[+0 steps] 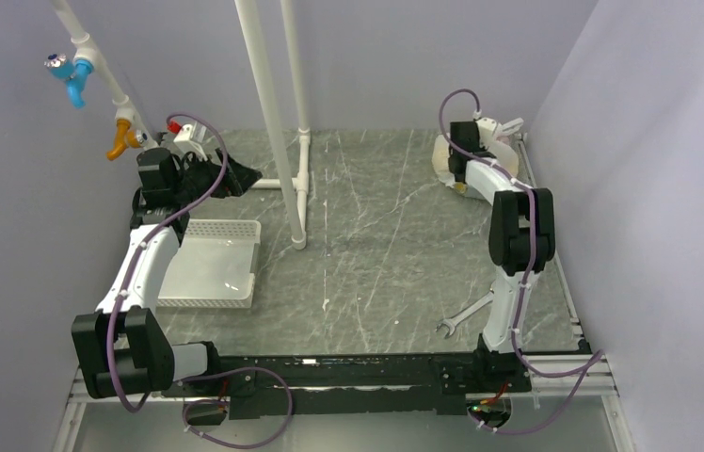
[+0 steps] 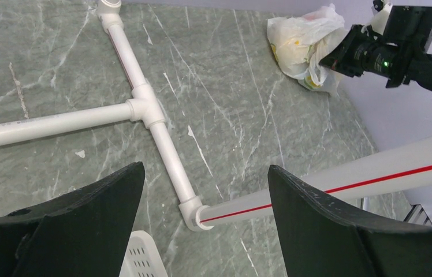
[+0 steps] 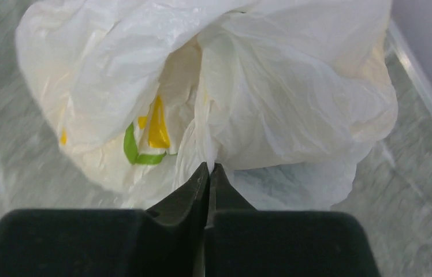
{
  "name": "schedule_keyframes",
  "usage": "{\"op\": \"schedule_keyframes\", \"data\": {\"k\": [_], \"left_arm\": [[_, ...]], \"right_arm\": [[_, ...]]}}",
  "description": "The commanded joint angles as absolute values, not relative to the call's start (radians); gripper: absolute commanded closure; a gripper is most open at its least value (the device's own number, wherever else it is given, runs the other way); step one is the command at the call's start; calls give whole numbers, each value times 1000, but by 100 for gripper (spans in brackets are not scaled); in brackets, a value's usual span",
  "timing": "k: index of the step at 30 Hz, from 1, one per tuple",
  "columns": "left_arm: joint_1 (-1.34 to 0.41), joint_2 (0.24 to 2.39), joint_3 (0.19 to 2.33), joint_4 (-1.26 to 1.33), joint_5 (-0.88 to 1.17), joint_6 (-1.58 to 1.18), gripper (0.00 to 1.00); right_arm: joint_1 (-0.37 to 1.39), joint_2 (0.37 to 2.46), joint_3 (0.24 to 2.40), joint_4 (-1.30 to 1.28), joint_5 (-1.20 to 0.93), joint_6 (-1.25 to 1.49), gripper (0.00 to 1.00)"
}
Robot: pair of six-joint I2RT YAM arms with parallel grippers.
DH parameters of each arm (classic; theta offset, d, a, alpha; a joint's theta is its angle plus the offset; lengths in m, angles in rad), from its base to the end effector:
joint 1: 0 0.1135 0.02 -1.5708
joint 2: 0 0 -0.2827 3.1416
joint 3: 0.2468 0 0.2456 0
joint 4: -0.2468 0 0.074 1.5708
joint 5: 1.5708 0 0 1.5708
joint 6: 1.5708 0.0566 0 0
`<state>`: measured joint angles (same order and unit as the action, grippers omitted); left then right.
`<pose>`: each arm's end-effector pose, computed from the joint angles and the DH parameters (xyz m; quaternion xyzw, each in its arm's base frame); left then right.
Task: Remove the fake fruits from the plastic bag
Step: Move the plastic bag to the center of the board.
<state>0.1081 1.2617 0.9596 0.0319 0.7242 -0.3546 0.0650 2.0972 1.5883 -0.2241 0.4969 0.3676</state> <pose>0.2937 -0.0058 0.3382 0.0381 0.7736 -0.3494 0.5272 0.4919 0.0050 0.2115 0.2323 0.8603 -0.1348 0.4333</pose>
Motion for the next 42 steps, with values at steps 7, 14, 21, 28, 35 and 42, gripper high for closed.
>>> {"op": "schedule_keyframes", "data": {"k": [7, 14, 21, 28, 35, 42], "left_arm": [[108, 1247, 1005, -18, 661, -321, 19], [74, 1178, 984, -132, 425, -361, 20], [6, 938, 813, -224, 354, -517, 18], [6, 466, 598, -414, 398, -603, 19], [-15, 240, 462, -425, 621, -731, 24], [-102, 204, 478, -419, 604, -700, 19]], "right_arm": [[264, 1754, 1233, -82, 491, 376, 100], [393, 1520, 963, -94, 366, 420, 100], [555, 1231, 723, -118, 190, 421, 100], [661, 1024, 526, -45, -86, 440, 100], [837, 997, 485, 25, -163, 485, 100], [996, 985, 492, 17, -164, 471, 94]]}}
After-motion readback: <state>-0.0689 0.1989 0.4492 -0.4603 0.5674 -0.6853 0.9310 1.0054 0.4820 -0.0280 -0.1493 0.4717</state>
